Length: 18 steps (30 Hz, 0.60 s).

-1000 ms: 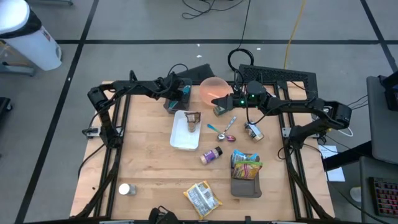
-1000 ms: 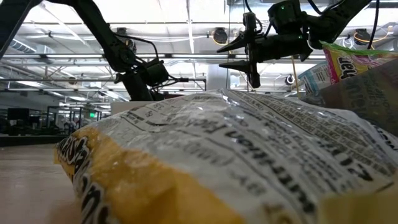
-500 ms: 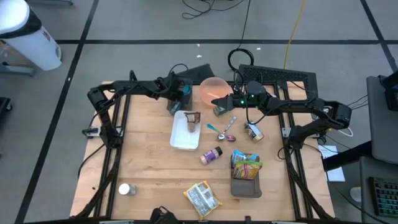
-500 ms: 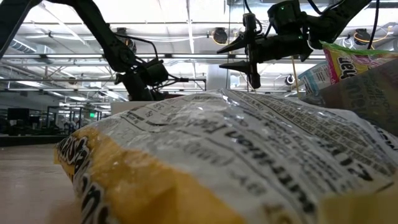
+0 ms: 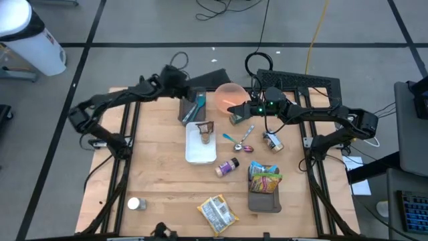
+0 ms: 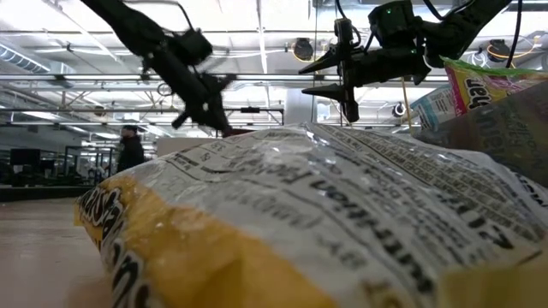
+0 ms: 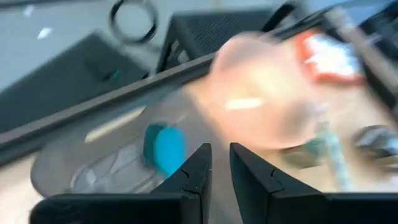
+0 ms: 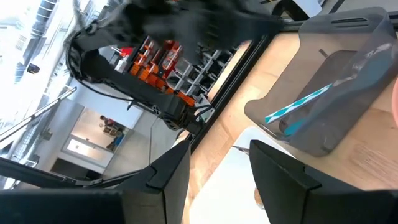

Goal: Pick & Place Food Item
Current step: Put the purple spoon into the top black transparent bin

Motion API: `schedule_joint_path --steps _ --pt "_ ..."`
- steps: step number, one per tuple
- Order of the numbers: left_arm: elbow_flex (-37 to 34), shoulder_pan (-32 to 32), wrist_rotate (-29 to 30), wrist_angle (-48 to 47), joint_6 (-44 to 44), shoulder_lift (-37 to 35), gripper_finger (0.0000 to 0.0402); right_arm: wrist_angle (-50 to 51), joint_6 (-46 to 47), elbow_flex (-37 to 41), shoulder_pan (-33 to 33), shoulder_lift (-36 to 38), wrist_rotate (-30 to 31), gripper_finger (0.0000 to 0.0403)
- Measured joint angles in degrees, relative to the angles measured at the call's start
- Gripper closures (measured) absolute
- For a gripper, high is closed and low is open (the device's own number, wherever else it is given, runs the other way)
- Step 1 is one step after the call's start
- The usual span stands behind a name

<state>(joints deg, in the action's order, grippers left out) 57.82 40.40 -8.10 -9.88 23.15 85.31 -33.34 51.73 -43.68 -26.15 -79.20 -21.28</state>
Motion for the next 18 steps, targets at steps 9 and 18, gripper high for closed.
schedule_joint_path --steps 9,18 --pt "0.0 0.5 -11.8 0.1 0.3 -21.0 0.0339 -0.1 1.6 0.0 0.0 0.0 -2.9 0.0246" --pt "0.1 0.3 -27.3 -12.6 4.5 -40.6 0.0339 -0.2 2.3 0.0 0.0 0.0 -2.7 0.0247"
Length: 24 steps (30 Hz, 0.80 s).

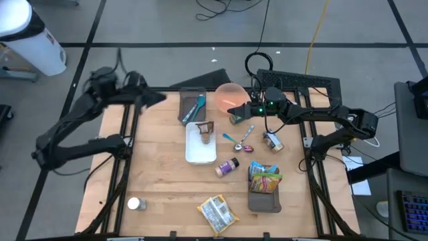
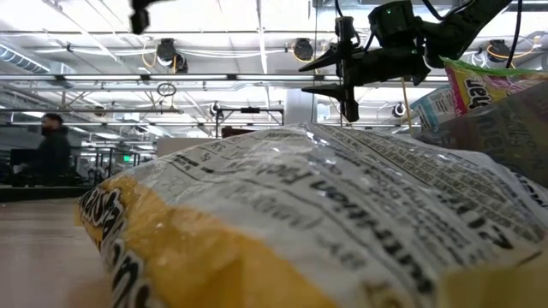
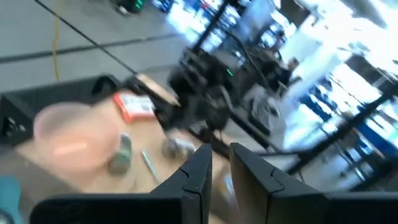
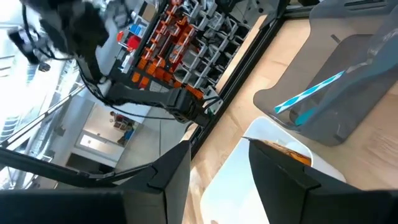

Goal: Pick & Place Food Item
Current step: Put the purple spoon into the top black transparent bin

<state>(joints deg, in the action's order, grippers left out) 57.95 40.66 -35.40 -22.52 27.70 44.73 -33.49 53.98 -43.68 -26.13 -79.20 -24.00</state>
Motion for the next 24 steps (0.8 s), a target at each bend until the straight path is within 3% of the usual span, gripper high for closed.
schedule_joint_path --steps 5,11,16,21,24 --pt "-1.2 -3.5 4.0 -15.3 -3.5 -9.0 0.0339 -0.1 0.0 0.0 1.7 0.0 6.2 0.0248" --pt "-9.2 -9.0 13.4 -14.0 2.6 -18.7 0.0339 -0.6 0.0 0.0 6.7 0.0 19.3 0.0248" --pt "-21.6 -12.8 15.0 2.5 9.0 -23.5 0.0339 -0.6 -1.2 0.0 10.5 0.0 25.7 0.0248" --pt "-36.5 -16.8 16.0 31.2 18.8 -22.2 0.0339 -0.5 -1.3 0.0 12.4 0.0 27.2 0.0248" --pt "-44.3 -19.9 19.8 49.4 25.1 -18.6 0.0339 -0.5 -1.3 0.0 13.0 0.0 27.2 0.0248"
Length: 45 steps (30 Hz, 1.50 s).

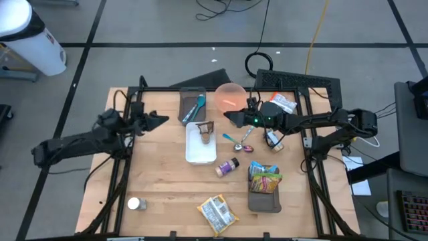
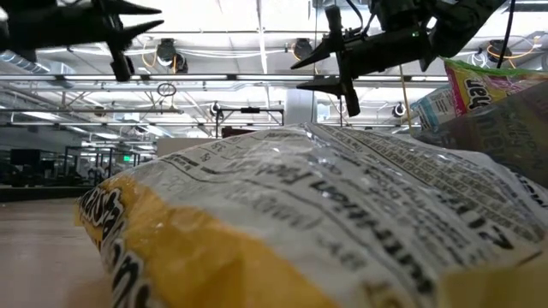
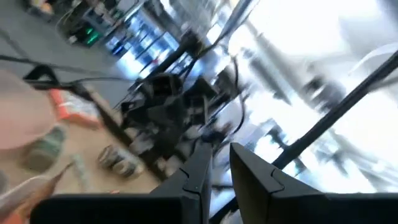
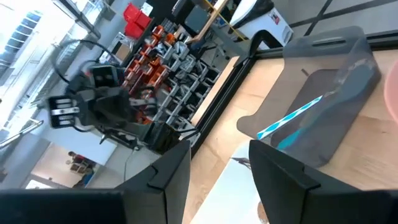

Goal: Pick & Place Food Item
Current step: Put the purple spoon into the top black transparent bin

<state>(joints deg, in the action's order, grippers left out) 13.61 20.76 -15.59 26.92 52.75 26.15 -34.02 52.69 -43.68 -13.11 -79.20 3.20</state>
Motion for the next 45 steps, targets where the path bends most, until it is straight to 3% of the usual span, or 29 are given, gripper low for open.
schedule_joint_path --steps 3,7,11,16,24,32,36,41,45 --pt "-5.0 -3.2 5.9 12.5 3.6 4.6 0.0339 0.0 0.5 0.0 0.1 0.0 -0.1 0.0248" --pt "-6.3 -7.3 12.3 20.7 3.9 10.3 0.0339 0.0 0.6 0.0 0.1 0.0 -0.2 0.0248" --pt "-3.8 -10.7 15.5 23.4 -3.0 15.5 0.0339 0.0 0.4 0.0 0.1 0.0 -0.2 0.0248" --pt "2.2 -13.2 15.5 24.3 -11.9 21.4 0.0339 0.0 0.0 0.0 0.1 0.0 -0.2 0.0248" --pt "14.8 -13.8 8.2 23.3 -15.8 29.1 0.0339 0.0 -1.3 0.0 0.1 0.0 -0.2 0.0248" --pt "25.8 -13.7 -0.3 11.9 -16.5 34.6 0.033 0.0 -1.0 0.0 0.1 0.0 -0.4 0.0248" --pt "30.5 -13.7 -6.1 9.4 -15.6 37.8 0.0288 0.0 -0.9 0.0 0.1 0.0 -0.5 0.0248" --pt "35.8 -13.7 -11.9 8.7 -12.0 42.5 0.0206 0.0 -0.9 0.0 1.2 0.0 -0.5 0.0248" --pt "39.5 -13.8 -13.5 8.7 -10.3 46.2 0.0148 0.0 -1.3 0.0 2.4 0.0 -0.5 0.0248"
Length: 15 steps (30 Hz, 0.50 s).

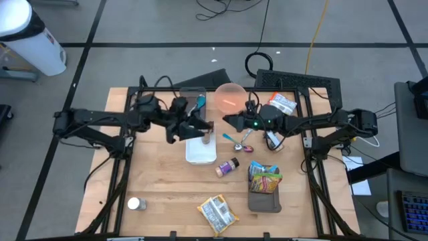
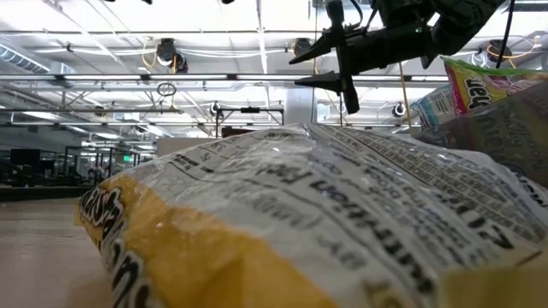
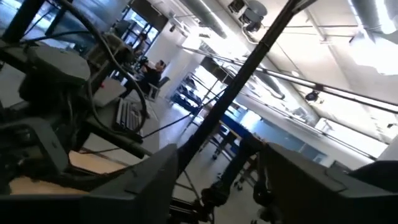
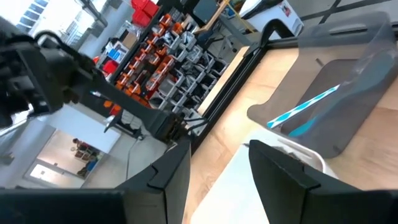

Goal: Pick & Place Food Item
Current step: Put the purple spoon into the top black transparent bin

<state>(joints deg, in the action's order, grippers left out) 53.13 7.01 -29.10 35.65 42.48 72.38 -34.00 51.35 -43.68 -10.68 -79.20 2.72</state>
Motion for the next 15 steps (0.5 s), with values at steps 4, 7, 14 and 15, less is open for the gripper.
schedule_joint_path --steps 4,7,14,15 --pt "3.3 0.0 1.2 0.0 -1.5 3.3 0.0112 0.0 -0.2 0.0 1.0 0.0 0.0 0.0248" --pt "5.5 0.0 -0.2 -2.6 -1.4 4.9 0.01 0.0 0.0 0.0 1.8 0.0 0.0 0.0248" --pt "11.1 -0.2 -7.1 -20.6 -4.6 5.3 0.0113 0.0 0.0 0.0 4.2 0.0 0.0 0.0248" --pt "12.2 -0.4 -7.9 -24.3 -5.5 5.3 0.0117 0.0 0.0 0.0 4.5 0.0 0.0 0.0248"
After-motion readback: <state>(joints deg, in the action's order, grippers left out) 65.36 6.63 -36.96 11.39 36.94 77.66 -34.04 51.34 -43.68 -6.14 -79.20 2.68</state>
